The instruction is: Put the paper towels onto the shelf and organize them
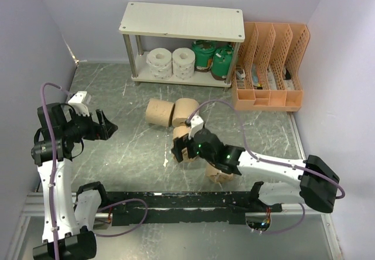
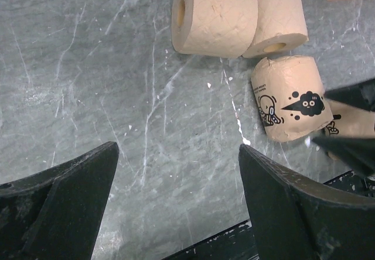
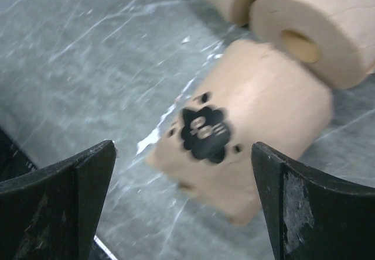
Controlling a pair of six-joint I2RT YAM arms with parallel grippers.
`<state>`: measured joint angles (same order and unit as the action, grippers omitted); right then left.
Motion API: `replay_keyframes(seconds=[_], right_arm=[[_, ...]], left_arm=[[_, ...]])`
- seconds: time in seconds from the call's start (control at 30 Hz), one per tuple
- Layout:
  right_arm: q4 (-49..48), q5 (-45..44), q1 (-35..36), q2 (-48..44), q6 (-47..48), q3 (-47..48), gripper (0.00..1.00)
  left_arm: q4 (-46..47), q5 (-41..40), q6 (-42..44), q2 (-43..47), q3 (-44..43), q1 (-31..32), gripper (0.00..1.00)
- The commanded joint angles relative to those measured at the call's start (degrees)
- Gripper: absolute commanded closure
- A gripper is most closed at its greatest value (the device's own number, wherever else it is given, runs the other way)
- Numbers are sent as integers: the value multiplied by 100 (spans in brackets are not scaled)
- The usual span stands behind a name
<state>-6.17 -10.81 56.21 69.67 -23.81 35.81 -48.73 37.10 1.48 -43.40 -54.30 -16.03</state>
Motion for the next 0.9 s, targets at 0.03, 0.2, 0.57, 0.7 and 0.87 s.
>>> replay_keyframes(seconds=[0.03, 0.2, 0.57, 0.7, 0.87], right_arm=[[1338, -1674, 1150, -34, 234, 355, 0], [2980, -3276, 1785, 962, -139, 1227, 0], [3707, -4694, 1853, 2286, -465, 1656, 7], [3094, -4574, 1814, 2106, -258, 1446, 44], [2353, -4261, 1806, 1735, -5, 1244, 100]], left_arm=[[30, 11, -15, -52, 48, -60, 5], [29, 16, -16, -37, 54, -64, 5], [18, 58, 2, 66, 56, -63, 5], [19, 78, 11, 115, 60, -59, 5], [14, 95, 19, 165, 55, -62, 5]])
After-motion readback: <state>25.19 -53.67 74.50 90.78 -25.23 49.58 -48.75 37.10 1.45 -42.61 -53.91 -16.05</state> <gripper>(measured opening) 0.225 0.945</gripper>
